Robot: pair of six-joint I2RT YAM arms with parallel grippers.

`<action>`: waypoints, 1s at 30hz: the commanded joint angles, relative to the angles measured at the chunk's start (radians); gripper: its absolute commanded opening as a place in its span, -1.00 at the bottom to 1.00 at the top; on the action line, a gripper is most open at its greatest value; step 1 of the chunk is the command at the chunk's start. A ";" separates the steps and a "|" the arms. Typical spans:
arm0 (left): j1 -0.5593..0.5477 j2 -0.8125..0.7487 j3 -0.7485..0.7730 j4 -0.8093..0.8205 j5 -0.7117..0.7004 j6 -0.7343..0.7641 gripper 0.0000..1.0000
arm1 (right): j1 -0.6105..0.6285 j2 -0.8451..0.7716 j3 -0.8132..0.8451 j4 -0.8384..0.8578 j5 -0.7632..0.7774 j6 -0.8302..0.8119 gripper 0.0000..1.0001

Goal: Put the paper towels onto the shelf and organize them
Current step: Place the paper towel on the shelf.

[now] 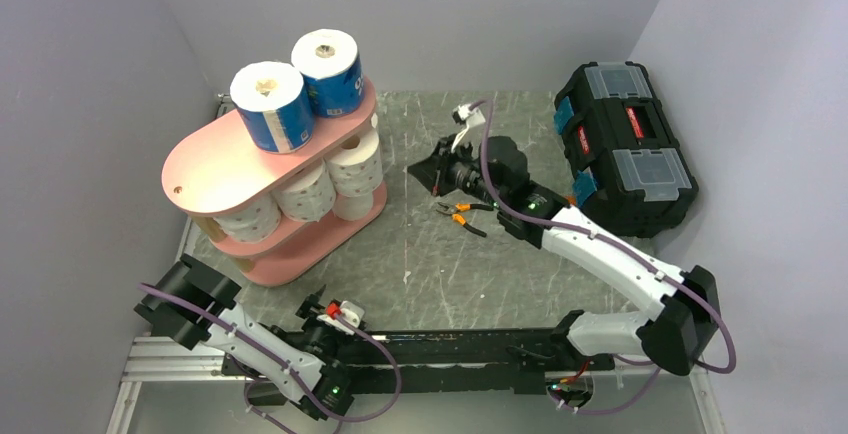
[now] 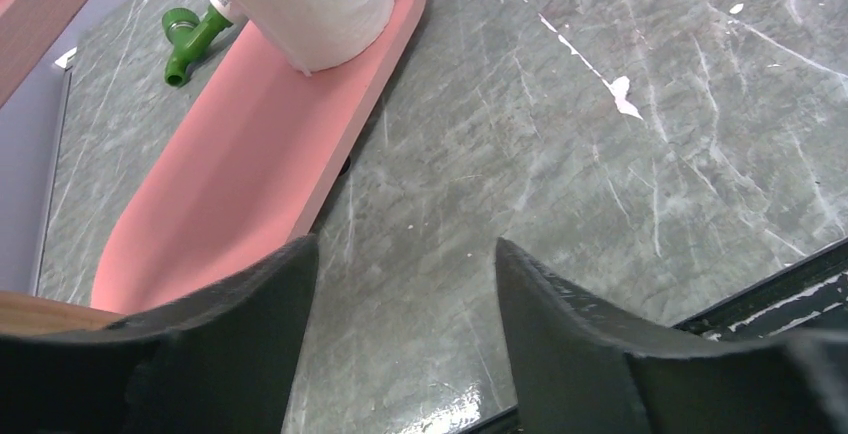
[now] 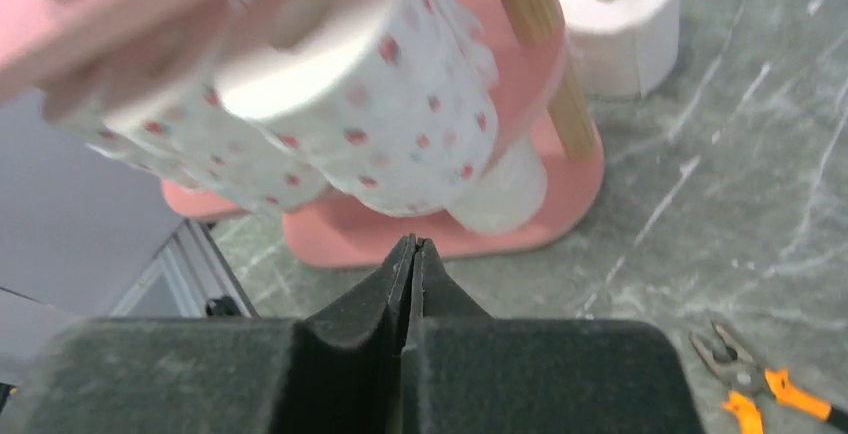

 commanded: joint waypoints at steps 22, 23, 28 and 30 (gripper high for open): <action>0.003 0.092 -0.044 0.052 0.061 -0.537 0.55 | -0.001 0.339 0.170 0.175 -0.202 -0.069 -1.00; 0.003 0.091 -0.045 0.054 0.061 -0.537 0.55 | -0.001 0.349 0.183 0.172 -0.203 -0.069 -1.00; 0.005 0.087 -0.052 0.060 0.056 -0.537 0.56 | -0.001 0.398 0.237 0.158 -0.212 -0.071 -1.00; 0.007 0.087 -0.054 0.063 0.053 -0.537 0.56 | -0.001 0.410 0.250 0.158 -0.212 -0.071 -1.00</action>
